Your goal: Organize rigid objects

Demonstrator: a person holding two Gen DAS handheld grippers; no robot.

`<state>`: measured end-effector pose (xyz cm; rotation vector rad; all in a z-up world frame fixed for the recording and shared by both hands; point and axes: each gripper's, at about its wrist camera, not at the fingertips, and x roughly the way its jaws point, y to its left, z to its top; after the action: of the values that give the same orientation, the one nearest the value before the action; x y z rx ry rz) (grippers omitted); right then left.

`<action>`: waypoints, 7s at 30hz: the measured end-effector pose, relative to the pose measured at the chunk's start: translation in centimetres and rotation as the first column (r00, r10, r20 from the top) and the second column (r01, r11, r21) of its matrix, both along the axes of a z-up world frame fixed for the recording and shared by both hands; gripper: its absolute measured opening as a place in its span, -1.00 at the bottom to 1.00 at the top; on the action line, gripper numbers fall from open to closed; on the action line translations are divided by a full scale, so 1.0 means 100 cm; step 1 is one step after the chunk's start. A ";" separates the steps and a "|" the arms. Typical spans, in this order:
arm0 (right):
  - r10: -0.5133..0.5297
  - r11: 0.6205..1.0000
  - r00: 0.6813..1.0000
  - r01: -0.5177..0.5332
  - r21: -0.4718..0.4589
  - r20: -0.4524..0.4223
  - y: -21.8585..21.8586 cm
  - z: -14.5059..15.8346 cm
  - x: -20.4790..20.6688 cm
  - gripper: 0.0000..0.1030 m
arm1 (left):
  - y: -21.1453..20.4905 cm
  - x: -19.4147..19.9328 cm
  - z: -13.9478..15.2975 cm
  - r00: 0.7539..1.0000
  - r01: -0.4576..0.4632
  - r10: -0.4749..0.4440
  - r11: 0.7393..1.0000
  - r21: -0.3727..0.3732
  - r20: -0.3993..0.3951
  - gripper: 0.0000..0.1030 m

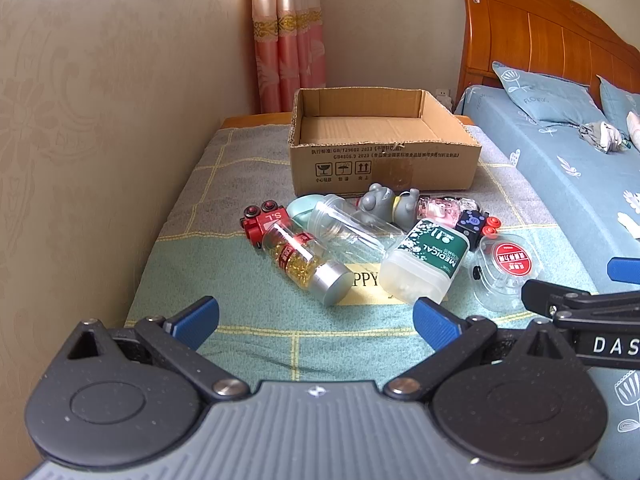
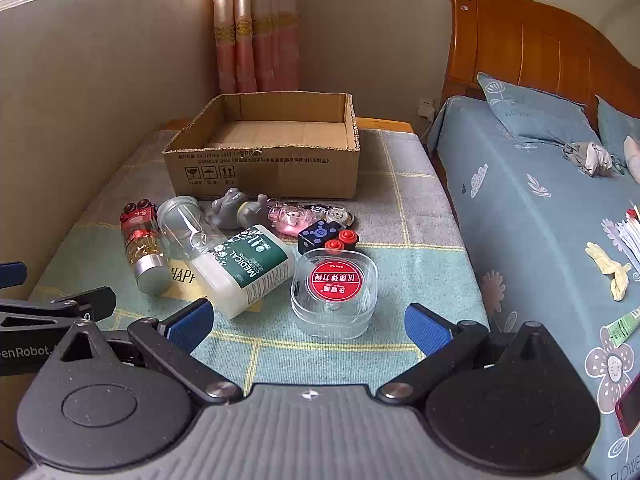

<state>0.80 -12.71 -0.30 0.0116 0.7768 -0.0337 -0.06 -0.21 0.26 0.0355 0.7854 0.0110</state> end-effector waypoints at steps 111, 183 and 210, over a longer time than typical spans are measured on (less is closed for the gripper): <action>0.142 0.990 0.989 -0.143 -0.022 -0.038 -0.034 -0.109 0.074 1.00 | 0.048 0.082 -0.099 0.961 0.258 -0.262 0.965 -0.051 -0.092 0.99; 0.101 0.992 0.988 -0.109 -0.063 -0.113 -0.036 -0.094 0.092 0.81 | 0.023 0.107 -0.083 0.912 0.409 -0.408 0.912 0.014 -0.031 0.94; 0.274 0.958 0.952 -0.283 -0.049 -0.137 -0.048 -0.046 0.090 0.56 | 0.022 0.102 -0.021 0.909 0.416 -0.415 0.909 0.032 -0.027 0.84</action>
<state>9.78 -17.47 -4.92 -0.1667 0.9005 0.2102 10.12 1.94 -1.87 0.2386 0.7847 -0.3818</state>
